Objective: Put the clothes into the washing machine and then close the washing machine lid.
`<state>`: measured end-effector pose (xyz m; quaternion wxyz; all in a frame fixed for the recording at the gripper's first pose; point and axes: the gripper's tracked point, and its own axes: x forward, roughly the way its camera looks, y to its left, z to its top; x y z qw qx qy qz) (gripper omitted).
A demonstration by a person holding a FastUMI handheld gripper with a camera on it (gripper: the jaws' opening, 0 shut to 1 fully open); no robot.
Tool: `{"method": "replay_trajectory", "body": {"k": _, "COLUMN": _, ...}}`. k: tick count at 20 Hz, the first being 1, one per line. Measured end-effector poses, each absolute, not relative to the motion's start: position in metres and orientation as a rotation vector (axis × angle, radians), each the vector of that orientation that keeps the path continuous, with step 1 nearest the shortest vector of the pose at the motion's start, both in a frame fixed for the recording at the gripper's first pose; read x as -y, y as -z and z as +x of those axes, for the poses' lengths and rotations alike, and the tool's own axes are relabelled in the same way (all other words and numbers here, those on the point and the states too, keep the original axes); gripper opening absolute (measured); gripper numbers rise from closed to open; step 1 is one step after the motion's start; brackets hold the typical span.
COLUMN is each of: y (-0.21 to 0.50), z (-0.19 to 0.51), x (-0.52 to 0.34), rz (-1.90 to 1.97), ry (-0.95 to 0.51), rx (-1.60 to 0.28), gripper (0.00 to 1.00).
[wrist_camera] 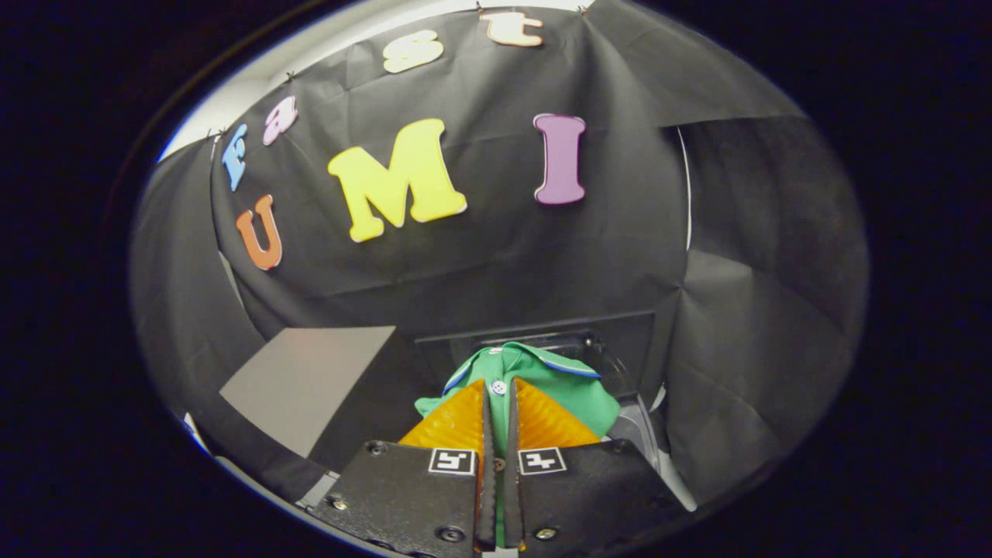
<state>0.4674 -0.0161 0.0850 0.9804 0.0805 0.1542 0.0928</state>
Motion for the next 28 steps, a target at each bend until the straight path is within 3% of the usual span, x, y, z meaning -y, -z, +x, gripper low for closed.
{"method": "replay_trajectory", "body": {"k": 13, "y": 0.039, "z": 0.527, "x": 0.010, "rz": 0.117, "ry": -0.195, "rx": -0.540, "gripper": 0.07}}
{"method": "replay_trajectory", "body": {"k": 28, "y": 0.177, "z": 0.550, "x": 0.021, "rz": 0.154, "ry": -0.078, "rx": -0.865, "gripper": 0.07}}
